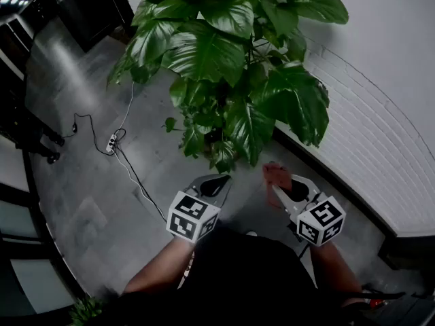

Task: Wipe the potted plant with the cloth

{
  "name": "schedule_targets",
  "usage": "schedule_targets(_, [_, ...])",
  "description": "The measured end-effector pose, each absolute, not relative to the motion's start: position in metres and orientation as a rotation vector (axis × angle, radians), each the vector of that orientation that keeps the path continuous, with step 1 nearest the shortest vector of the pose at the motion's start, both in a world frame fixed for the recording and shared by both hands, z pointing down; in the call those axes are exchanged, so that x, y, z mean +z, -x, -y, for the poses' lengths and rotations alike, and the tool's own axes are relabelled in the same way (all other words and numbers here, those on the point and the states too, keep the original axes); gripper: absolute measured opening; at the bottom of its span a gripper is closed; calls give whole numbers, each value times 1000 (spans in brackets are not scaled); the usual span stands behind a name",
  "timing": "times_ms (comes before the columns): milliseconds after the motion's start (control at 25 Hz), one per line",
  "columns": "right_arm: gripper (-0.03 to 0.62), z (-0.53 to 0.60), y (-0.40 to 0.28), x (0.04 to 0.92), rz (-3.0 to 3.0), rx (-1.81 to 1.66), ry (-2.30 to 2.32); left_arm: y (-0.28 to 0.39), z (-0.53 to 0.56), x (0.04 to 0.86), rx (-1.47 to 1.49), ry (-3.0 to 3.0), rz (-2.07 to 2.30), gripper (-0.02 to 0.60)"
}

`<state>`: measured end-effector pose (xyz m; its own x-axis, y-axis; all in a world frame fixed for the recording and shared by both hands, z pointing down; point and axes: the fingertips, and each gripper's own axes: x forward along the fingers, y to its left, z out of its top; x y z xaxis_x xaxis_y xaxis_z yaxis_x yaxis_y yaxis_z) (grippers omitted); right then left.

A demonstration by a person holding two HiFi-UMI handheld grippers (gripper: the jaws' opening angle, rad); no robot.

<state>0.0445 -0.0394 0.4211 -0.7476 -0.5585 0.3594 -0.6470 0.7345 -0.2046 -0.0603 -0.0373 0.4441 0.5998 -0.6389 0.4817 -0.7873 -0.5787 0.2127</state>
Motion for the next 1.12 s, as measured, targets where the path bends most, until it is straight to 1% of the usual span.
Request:
schedule_targets(360, [71, 60, -48, 441, 2626, 355, -1014, 57, 53, 476, 523, -2406, 1163, 19])
schedule_targets(440, [71, 70, -46, 451, 2602, 312, -1023, 59, 59, 485, 529, -2394, 1167, 46])
schedule_targets(600, [71, 99, -33, 465, 2554, 226, -1035, 68, 81, 502, 510, -2387, 1179, 54])
schedule_targets(720, [71, 125, -17, 467, 2528, 185, -1064, 75, 101, 522, 503, -2395, 1137, 74])
schedule_targets(800, [71, 141, -9, 465, 2515, 186, -1099, 73, 109, 533, 501, -2411, 1063, 111])
schedule_targets(880, [71, 153, -2, 461, 2505, 197, -1135, 69, 117, 542, 482, -2408, 981, 161])
schedule_targets(1120, [71, 171, 10, 460, 2453, 146, -1185, 45, 141, 570, 348, -2319, 796, 241])
